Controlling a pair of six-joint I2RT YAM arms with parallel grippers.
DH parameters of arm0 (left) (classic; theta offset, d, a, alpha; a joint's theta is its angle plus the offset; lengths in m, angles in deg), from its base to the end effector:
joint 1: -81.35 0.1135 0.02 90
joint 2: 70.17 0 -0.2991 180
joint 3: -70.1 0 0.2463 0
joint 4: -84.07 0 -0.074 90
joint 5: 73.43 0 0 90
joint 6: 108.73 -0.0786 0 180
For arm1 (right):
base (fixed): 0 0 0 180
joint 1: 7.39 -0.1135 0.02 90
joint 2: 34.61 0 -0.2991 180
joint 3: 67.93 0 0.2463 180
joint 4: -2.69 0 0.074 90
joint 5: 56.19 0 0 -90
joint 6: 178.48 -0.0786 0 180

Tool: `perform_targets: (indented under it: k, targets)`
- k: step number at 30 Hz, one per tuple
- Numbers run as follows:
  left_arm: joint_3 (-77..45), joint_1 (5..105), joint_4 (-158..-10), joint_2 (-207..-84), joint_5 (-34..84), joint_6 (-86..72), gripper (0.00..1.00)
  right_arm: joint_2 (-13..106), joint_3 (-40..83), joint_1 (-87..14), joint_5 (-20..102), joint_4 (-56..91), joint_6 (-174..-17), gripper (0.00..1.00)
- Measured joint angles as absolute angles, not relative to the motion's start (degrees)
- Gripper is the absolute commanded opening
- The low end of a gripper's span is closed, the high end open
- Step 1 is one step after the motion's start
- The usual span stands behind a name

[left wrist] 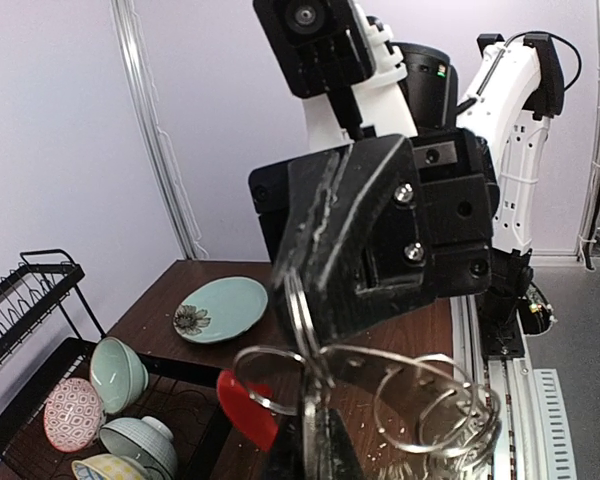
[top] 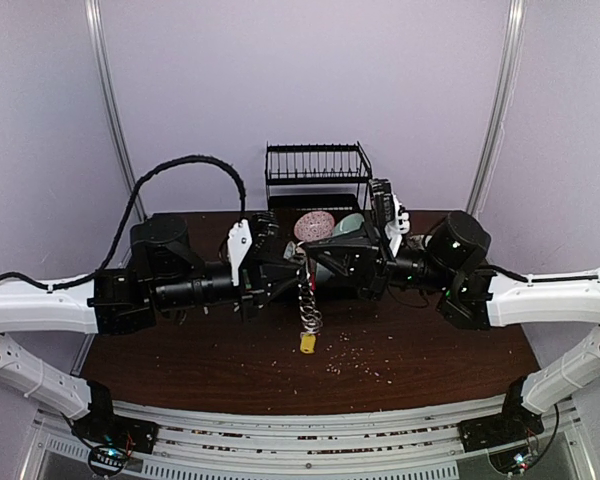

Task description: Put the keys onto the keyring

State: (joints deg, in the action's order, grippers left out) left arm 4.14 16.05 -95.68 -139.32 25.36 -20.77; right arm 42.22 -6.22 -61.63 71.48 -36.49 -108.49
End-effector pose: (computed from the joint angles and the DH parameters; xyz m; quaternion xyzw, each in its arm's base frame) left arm 0.1190 -0.2874 0.3702 0.4462 0.5750 -0.4060 0.5528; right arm 0.1445 0.2829 0.3960 -0.4104 0.4125 0.6193 0.5271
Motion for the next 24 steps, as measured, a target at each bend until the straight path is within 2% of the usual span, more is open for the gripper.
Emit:
perform_targets:
  k: [8, 14, 16, 18, 20, 24]
  targets:
    - [3.47, 15.37, -98.04, -143.89, 22.08, -19.81, 0.0, 42.55, -9.43, -65.45, 58.08, -42.19, -112.7, 0.0]
    - [2.5, 14.19, -98.95, -144.11, 17.69, -21.01, 0.01, 42.97, -9.45, -66.44, 52.59, -44.64, -114.23, 0.0]
    - [2.35, 14.15, -98.95, -144.15, 17.58, -21.25, 0.28, 43.36, -9.45, -66.44, 51.96, -45.21, -114.43, 0.0]
    - [2.5, 14.08, -98.93, -144.0, 17.76, -21.58, 0.49, 43.45, -9.5, -66.37, 51.46, -45.65, -114.43, 0.0]
    - [3.51, 13.69, -98.71, -143.3, 17.84, -21.82, 0.58, 43.43, -9.5, -65.93, 51.35, -46.39, -114.37, 0.0]
    - [7.73, 13.34, -97.01, -138.49, 18.3, -22.54, 0.69, 42.77, -9.61, -64.29, 52.22, -45.54, -113.73, 0.0]
